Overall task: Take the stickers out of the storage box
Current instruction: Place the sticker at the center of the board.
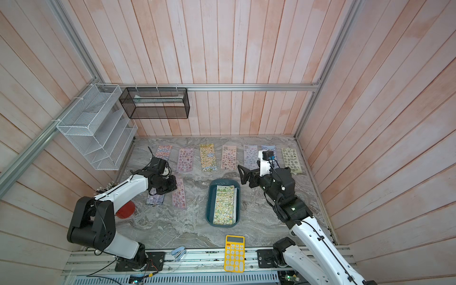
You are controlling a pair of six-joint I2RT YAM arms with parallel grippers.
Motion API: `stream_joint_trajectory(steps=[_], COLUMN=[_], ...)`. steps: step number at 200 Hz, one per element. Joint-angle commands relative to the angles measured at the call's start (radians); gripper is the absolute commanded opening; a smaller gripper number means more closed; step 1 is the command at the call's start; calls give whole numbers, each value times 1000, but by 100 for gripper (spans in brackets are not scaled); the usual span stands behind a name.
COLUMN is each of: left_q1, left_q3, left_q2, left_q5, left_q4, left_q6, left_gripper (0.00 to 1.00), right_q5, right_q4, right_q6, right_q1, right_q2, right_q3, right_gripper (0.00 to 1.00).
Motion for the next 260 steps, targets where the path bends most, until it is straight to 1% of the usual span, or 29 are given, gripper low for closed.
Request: stream_joint_trajectory(steps=[1,36,73,106,128,173,198,223,260], left_q1=[3,1,-16,-22,-24,-37,-50,-85,-188], left_q3=[35,92,158,156,155,171,186,225,299], left_q2=[39,116,207,240,261,279,263,233,201], left_q5=[-13,-18,-110,-131,-128,-170,-204,-265,-363], left_q4=[-5,-9,-71,-79,-81,-111,-140,-188,-254], left_q6=[35,63,97,91,93,90,87,80,53], left_gripper=[0,0,3,10,20,36,41,44,49], right_q5=[8,4,1,17,20,19,23,25,70], right_q4=[-11,-2,-11,-10,-2,1,1,1,-16], right_q6=[-5,0,-6,-8,-8,-7,-9,-8,21], right_q1=[0,0,0,0,1,0,0,0,0], right_q2=[8,17,23,20,21,24,22,20,29], right_q3=[-25,-34,-34,-41,-44,-47,-49,-48,-38], right_gripper=[99,100,100,99,100,100,99,100,99])
